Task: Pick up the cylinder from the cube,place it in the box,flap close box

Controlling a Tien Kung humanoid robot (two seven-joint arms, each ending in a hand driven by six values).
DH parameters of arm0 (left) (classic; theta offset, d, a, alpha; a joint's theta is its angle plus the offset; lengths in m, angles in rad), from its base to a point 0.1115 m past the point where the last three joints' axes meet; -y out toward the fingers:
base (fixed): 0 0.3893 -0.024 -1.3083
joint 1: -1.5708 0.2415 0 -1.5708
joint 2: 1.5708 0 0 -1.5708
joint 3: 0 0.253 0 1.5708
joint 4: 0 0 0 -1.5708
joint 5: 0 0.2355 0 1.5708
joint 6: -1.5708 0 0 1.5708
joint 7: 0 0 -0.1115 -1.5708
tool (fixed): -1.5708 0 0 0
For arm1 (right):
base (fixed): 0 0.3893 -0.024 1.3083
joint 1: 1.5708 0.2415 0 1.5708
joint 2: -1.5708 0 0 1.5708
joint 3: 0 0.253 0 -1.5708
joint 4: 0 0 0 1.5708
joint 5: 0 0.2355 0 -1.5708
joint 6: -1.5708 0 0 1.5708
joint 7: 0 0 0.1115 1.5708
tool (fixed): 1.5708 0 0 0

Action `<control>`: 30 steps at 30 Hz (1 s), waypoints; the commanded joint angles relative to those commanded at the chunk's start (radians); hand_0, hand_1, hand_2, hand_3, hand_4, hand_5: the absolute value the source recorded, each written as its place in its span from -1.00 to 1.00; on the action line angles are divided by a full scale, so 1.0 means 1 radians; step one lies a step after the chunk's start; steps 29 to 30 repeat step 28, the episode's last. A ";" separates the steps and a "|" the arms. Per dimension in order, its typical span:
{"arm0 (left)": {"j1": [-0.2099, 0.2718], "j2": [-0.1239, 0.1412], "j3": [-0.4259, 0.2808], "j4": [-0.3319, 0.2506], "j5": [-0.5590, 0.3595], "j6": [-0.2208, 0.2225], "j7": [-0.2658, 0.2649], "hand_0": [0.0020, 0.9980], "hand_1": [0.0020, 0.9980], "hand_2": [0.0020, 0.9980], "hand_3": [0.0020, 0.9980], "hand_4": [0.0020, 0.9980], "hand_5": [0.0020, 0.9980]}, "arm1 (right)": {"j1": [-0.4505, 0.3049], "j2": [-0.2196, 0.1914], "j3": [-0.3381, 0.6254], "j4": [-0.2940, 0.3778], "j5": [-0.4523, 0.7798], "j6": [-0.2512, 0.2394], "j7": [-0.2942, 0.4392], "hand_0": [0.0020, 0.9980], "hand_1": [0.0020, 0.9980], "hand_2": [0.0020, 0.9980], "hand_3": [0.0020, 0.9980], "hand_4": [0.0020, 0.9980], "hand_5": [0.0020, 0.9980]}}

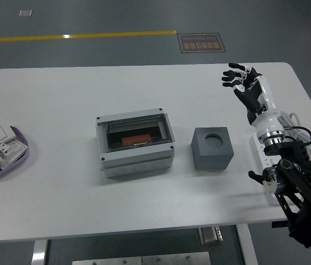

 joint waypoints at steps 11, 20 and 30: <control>-0.010 -0.001 0.007 0.000 0.002 -0.003 0.002 0.15 0.21 0.20 0.24 0.27 -0.68 | -0.007 -0.001 -0.014 0.000 0.017 0.002 0.001 0.19 0.17 0.16 0.28 0.33 -0.29; -0.010 0.000 0.001 0.000 0.009 -0.003 0.006 0.15 0.21 0.20 0.24 0.27 -0.67 | -0.020 -0.005 -0.010 0.000 0.015 0.001 -0.001 0.18 0.17 0.17 0.28 0.30 -0.32; -0.007 0.000 -0.004 0.000 0.014 -0.003 0.008 0.15 0.21 0.20 0.24 0.27 -0.67 | -0.035 -0.010 0.003 0.005 0.015 0.001 0.000 0.18 0.17 0.17 0.28 0.30 -0.32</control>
